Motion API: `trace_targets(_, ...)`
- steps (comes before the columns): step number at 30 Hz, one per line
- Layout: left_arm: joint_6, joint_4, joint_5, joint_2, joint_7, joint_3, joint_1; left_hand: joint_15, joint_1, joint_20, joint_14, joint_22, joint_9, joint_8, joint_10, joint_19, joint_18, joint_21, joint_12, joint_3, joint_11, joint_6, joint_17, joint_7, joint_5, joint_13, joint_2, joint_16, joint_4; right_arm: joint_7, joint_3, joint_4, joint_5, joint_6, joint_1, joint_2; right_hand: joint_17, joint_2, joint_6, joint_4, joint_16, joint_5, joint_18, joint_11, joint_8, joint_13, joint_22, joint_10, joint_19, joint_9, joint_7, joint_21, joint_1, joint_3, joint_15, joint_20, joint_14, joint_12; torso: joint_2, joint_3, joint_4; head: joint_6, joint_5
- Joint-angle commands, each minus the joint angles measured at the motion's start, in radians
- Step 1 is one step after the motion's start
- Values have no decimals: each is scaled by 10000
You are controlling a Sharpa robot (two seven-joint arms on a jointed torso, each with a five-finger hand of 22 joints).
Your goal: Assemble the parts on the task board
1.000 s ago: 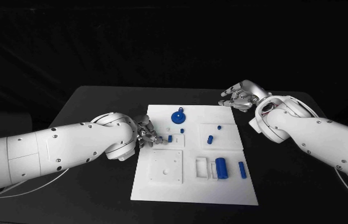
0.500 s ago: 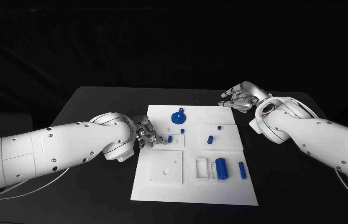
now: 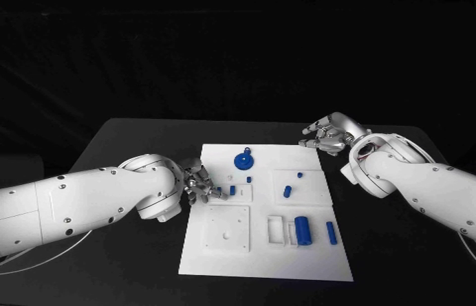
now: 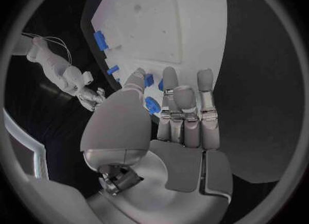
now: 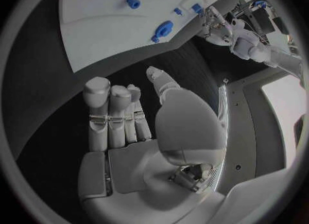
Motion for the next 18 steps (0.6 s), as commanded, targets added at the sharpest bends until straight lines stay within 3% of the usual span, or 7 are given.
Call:
trace_targets(1,320,38,43,-70,-151,-34,-38,2,48,-5,-49,174,-4,44,449,-24,-68,-47,-49,18,66,-55,-10,16,-20,-11,68,41,-65,101,6,8,13,96,-14,-3,-14,20,-66,9,-64,59,172,-20,-52,-44,857,-78,403,-13,-1,-27,-63,-51,-29,-16,11,-83,-7,-2,5,15,13)
trace_targets(8,361,118,26,-240,-158,16,-29,-15,372,-16,-40,171,-21,175,448,0,-66,-58,-86,133,32,18,-20,-15,185,-16,330,35,-203,140,6,0,53,97,-43,-10,-23,42,-67,-45,-91,57,161,-48,-53,-662,858,-141,420,-13,-8,-108,-63,-53,-46,-32,10,-602,8,2,-8,54,9)
trace_targets(10,352,145,23,-301,-116,36,-26,-22,548,-22,-43,170,-33,205,449,-1,-71,-67,-115,174,20,30,-23,-35,599,-27,427,30,-306,161,6,-1,68,91,-54,-12,-21,49,-70,-86,-97,60,150,-60,-53,-895,855,-72,423,-13,-10,-139,-61,-46,-53,-44,11,-708,7,2,-10,61,12)
trace_targets(12,314,164,21,-355,-42,65,-21,-44,785,-39,-49,172,16,365,448,-3,-76,-74,-158,223,-16,135,-23,-110,1285,-46,529,27,-460,184,6,-2,86,83,-66,-15,-25,63,-61,-111,-109,59,144,-61,-51,-1004,858,-83,426,-12,-11,-145,-68,-32,-59,-49,6,-725,7,-2,-8,56,13)
trace_targets(15,259,180,37,-418,89,110,-12,-50,910,-45,-65,174,73,639,446,-12,-76,-88,-219,165,-29,4,-24,-132,1741,-74,639,15,-600,201,6,-5,101,79,-82,-15,-39,67,-55,-140,-133,60,143,-66,-47,-1157,850,-58,423,-11,-11,-188,-79,-20,-63,-54,3,-757,7,-5,-5,76,15)
trace_targets(18,230,207,53,-483,197,149,4,-46,952,-39,-86,174,63,886,442,-23,-76,-114,-298,122,-43,-83,-28,-152,1838,-99,686,-1,-700,218,6,-6,113,84,-96,-16,-42,72,-59,-148,-137,58,141,-66,-52,-1169,854,-85,430,-13,-11,-179,-70,-13,-62,-53,2,-761,6,-2,-9,78,9)
